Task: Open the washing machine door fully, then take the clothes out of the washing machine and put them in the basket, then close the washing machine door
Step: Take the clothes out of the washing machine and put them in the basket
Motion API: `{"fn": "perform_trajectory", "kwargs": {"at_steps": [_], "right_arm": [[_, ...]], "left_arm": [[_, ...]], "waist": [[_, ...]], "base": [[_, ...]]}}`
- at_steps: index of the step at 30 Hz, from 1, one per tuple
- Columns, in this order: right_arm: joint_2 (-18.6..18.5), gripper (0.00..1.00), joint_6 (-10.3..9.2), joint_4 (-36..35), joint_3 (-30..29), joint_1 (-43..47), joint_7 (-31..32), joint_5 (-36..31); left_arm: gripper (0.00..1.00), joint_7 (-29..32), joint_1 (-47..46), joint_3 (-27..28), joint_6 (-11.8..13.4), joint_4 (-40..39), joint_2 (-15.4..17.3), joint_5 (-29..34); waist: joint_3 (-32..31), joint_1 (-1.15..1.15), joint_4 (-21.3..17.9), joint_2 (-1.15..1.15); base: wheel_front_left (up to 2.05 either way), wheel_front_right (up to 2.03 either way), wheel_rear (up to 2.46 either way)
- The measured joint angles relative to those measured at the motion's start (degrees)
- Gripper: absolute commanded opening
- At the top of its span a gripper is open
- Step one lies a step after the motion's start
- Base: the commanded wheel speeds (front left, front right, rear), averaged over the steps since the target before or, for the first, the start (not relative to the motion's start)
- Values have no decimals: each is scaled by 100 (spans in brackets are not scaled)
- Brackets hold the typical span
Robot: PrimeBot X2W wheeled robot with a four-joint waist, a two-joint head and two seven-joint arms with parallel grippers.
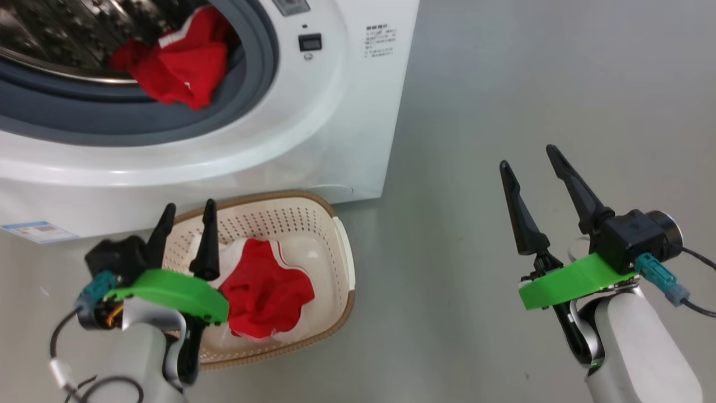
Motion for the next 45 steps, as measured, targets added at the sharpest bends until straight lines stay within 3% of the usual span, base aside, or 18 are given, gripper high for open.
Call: {"fn": "perform_trajectory", "kwargs": {"at_steps": [6,9,19,31,45], "right_arm": [[3,100,0,7,-18,198,0,0],[3,100,0,1,-74,225,0,-3],[7,100,0,-167,-199,485,0,-55],[15,100,0,-706,-388,1274,0,-70],[24,100,0,-776,-327,1624,0,26]], "left_arm": [[100,0,759,188,59,-1266,-42,349],[100,0,1077,291,247,-1759,-56,545],[100,-5,1914,485,393,-2998,-130,730],[100,-25,2891,583,470,-3640,-153,762],[100,18,3256,656,655,-3763,-51,842]], "waist": [[-310,0,67,0],[-453,0,90,0],[-888,0,163,0],[-1420,0,127,0],[-1666,0,-80,0]], "base": [[0,0,0],[0,0,0],[0,0,0],[0,0,0],[0,0,0]]}}
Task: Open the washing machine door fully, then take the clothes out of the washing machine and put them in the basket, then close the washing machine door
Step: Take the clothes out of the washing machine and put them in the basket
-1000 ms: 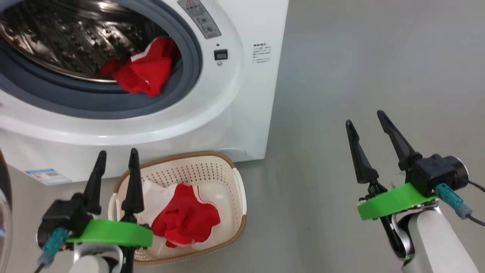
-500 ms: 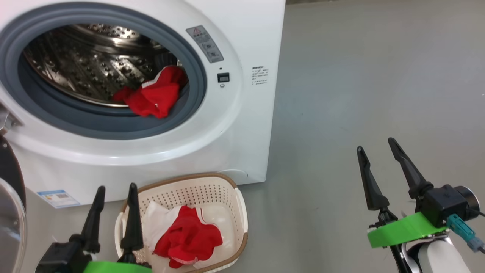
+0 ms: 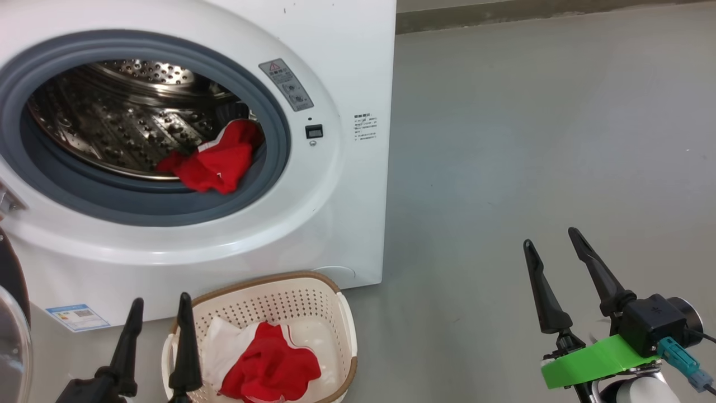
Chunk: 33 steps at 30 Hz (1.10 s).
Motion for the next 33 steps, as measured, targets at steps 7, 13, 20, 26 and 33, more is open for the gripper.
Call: {"fn": "perform_trajectory", "kwargs": {"at_steps": [7,13,20,26,33], "right_arm": [[1,100,0,-36,-1,7,0,14],[2,100,0,-52,15,7,0,-26],[2,100,0,-62,35,7,0,-26],[3,100,0,-63,120,6,0,-27],[3,100,0,-81,143,-14,0,-29]], "left_arm": [[100,43,1,-75,46,0,18,13],[100,49,1,-113,51,7,18,12],[100,71,1,-122,110,20,20,12],[100,92,-2,-124,152,18,21,11],[100,88,-74,-145,199,16,20,7]], "waist": [[19,0,23,0],[33,0,66,0],[54,0,98,0],[126,0,119,0],[333,0,161,0]], "base": [[0,0,0],[0,0,0],[0,0,0],[0,0,0],[0,0,0]]}}
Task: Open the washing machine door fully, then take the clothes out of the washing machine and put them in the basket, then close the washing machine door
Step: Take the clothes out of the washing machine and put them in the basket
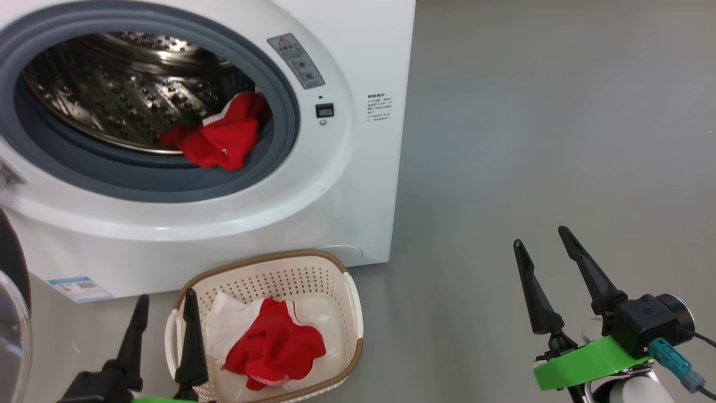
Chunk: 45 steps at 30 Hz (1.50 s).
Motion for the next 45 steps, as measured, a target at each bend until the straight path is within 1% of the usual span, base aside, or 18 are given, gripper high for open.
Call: {"fn": "perform_trajectory", "kwargs": {"at_steps": [6,16,26,29,33,37,40,45], "right_arm": [[-2,100,0,-14,98,-49,0,-2],[-7,100,0,-138,292,-502,0,-1],[-13,100,0,-147,366,-773,0,-1],[-14,100,0,-146,372,-839,0,-1],[-15,100,0,-146,377,-879,0,-1],[-18,100,0,-144,386,-967,0,1],[-18,100,0,-144,411,-987,0,2],[-19,100,0,-110,475,-1113,0,5]], "left_arm": [[100,-47,-341,-89,-1,53,-3,-3],[100,-98,-1121,-166,-14,249,-20,-2],[100,-107,-2022,60,-108,593,-11,-58],[100,-127,-2341,138,-116,772,-1,-107],[100,-131,-2780,260,-212,1054,23,-214],[100,-140,-3198,345,-249,1377,42,-265],[100,-143,-3630,331,-350,1802,198,-264],[100,-48,-4310,308,-411,2242,301,-265]], "waist": [[270,0,58,0],[965,0,136,0],[1552,0,68,0],[1662,0,18,0],[1783,0,-45,0],[1916,1,-88,0],[2065,0,-127,0],[2252,1,-162,0]], "base": [[0,0,0],[0,0,0],[0,0,0],[0,0,0],[0,0,0],[0,0,0],[0,0,0],[0,0,0]]}}
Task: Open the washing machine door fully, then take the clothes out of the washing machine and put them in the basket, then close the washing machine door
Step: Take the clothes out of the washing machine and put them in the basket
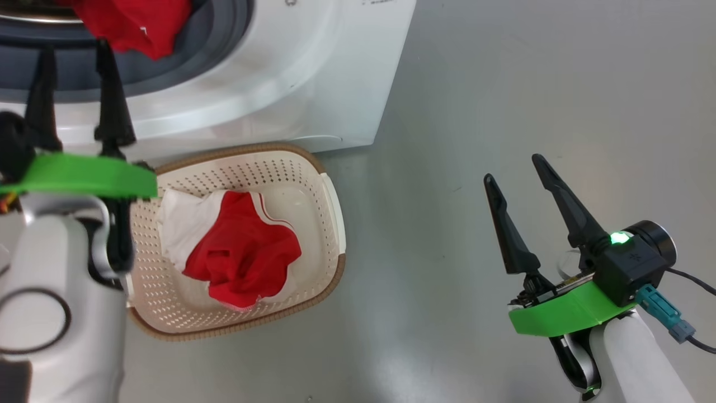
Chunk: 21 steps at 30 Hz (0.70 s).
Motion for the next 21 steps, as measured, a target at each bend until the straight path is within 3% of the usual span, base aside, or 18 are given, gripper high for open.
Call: {"fn": "perform_trajectory", "kwargs": {"at_steps": [11,21], "right_arm": [[-2,100,0,62,90,-208,0,-24],[-2,100,0,328,14,-311,0,-54]], "left_arm": [[100,410,-1423,-154,-135,1295,147,-11],[100,1726,-2515,-107,-299,2692,220,-431]], "waist": [[296,0,-57,0],[437,0,-197,0]], "base": [[0,0,0],[0,0,0]]}}
